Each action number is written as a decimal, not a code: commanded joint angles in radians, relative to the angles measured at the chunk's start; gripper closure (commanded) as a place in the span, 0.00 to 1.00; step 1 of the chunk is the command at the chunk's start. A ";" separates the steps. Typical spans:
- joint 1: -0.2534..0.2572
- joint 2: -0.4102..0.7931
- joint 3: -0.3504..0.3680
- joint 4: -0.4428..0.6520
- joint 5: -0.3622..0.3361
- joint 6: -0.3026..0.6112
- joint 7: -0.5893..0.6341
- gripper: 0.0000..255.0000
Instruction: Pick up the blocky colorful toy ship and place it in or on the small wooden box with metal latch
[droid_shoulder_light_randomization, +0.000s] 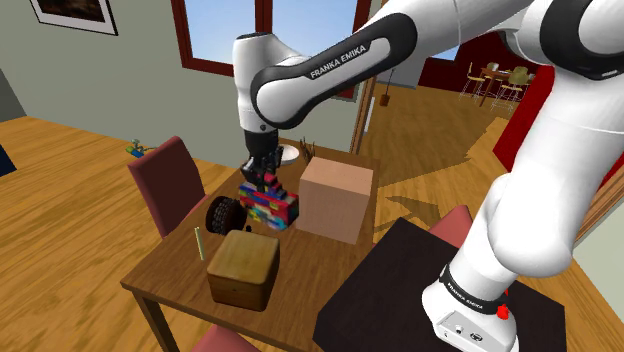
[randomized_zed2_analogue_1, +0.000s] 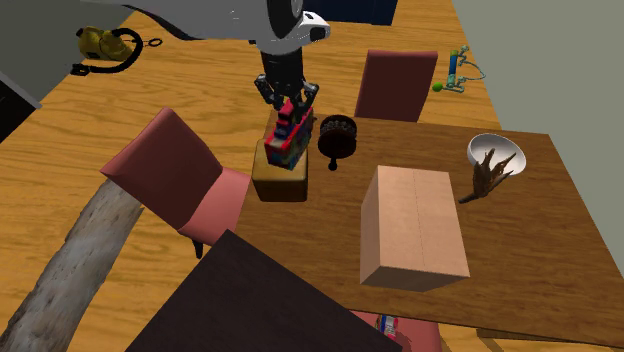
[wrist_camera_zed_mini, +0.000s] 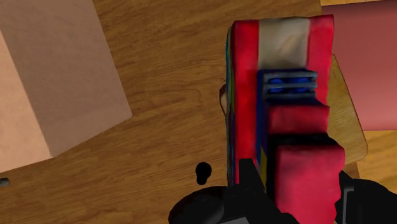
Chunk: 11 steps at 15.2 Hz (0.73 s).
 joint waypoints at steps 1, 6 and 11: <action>0.022 0.029 0.018 0.052 -0.006 -0.024 0.043 1.00; 0.069 0.104 0.049 0.165 -0.027 -0.070 0.125 1.00; 0.071 0.133 0.046 0.132 -0.038 -0.010 0.135 1.00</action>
